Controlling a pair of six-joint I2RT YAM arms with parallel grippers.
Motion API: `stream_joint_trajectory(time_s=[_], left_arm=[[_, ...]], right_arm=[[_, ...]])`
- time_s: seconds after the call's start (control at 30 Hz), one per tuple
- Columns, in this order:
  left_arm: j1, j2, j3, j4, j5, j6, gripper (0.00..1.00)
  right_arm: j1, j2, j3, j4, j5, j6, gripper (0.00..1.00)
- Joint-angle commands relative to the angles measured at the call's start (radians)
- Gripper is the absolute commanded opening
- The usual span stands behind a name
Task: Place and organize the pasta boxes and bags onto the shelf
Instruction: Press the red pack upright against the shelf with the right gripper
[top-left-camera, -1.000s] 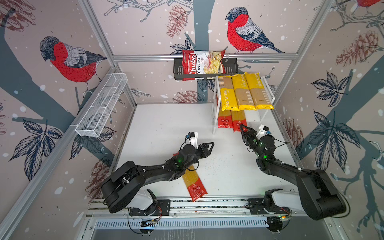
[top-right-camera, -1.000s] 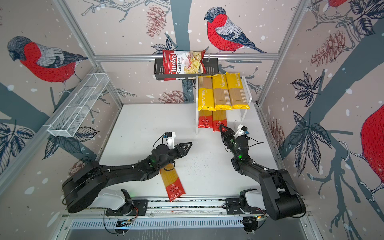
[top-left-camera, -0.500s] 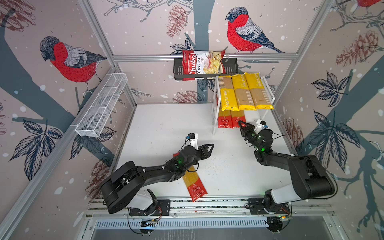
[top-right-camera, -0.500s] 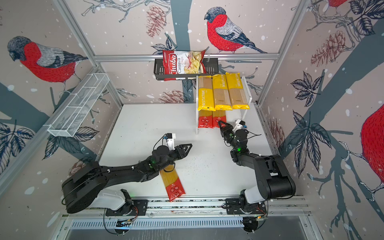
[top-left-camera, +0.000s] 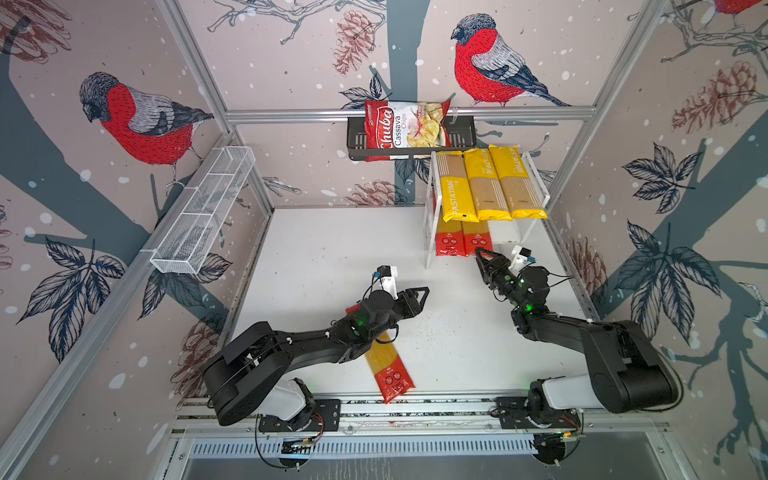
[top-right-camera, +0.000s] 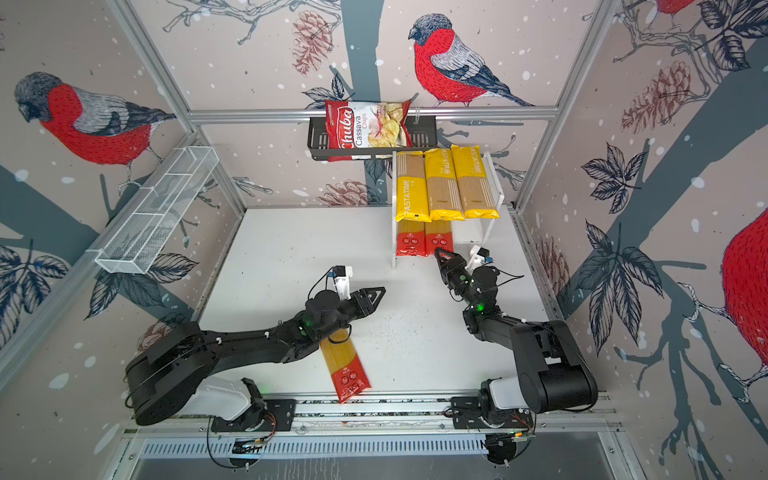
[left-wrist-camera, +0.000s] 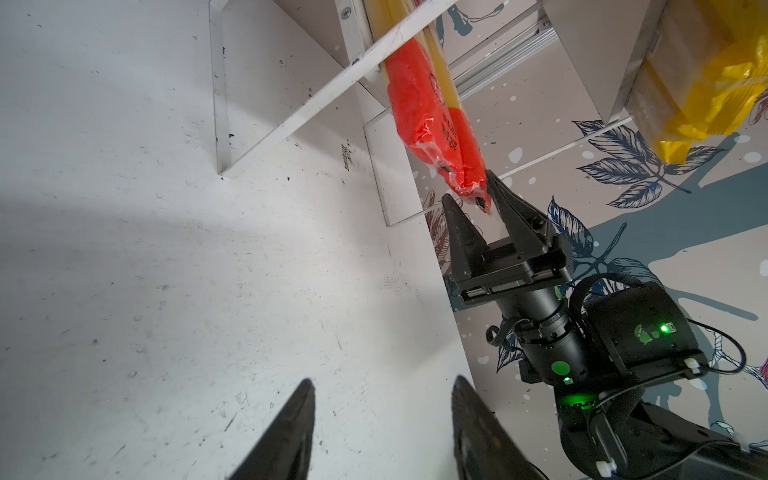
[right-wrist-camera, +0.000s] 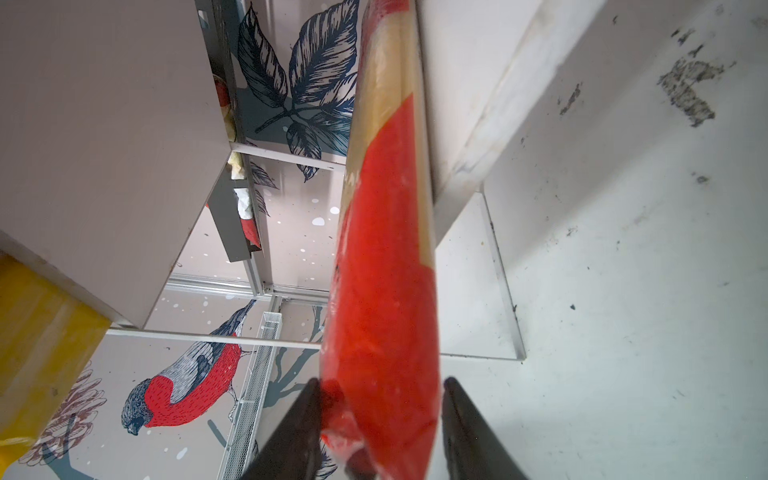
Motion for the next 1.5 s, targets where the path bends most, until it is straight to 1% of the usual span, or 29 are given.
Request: stream_joint_trajectory(time_s=[0.0, 0.07, 0.2, 0.5, 0.9, 1.27, 1.33, 1.47], left_arm=[[0.0, -0.01, 0.004, -0.012, -0.005, 0.022, 0.53], [0.0, -0.021, 0.002, -0.021, -0.011, 0.026, 0.52], [0.001, -0.04, -0.002, -0.04, -0.028, 0.035, 0.52], [0.0, -0.02, -0.001, -0.027, -0.016, 0.033, 0.52], [0.0, -0.036, -0.02, -0.027, -0.029, 0.032, 0.52], [0.0, -0.025, -0.018, -0.016, -0.019, 0.028, 0.53], [0.0, -0.028, -0.018, -0.019, -0.02, 0.027, 0.52], [0.0, -0.034, -0.023, -0.022, -0.025, 0.027, 0.53]], right_arm=[[-0.009, 0.014, 0.026, 0.012, -0.017, -0.015, 0.36], [-0.014, 0.027, 0.051, -0.001, -0.027, -0.026, 0.31], [-0.024, 0.04, 0.089, -0.036, -0.041, -0.056, 0.24], [-0.036, 0.085, 0.133, -0.088, -0.108, -0.094, 0.19], [-0.048, 0.089, 0.123, -0.057, -0.15, -0.083, 0.15], [-0.058, 0.086, 0.105, -0.037, -0.156, -0.07, 0.16], [-0.058, 0.085, 0.109, -0.041, -0.159, -0.07, 0.18], [-0.061, 0.076, 0.11, -0.05, -0.16, -0.073, 0.27]])
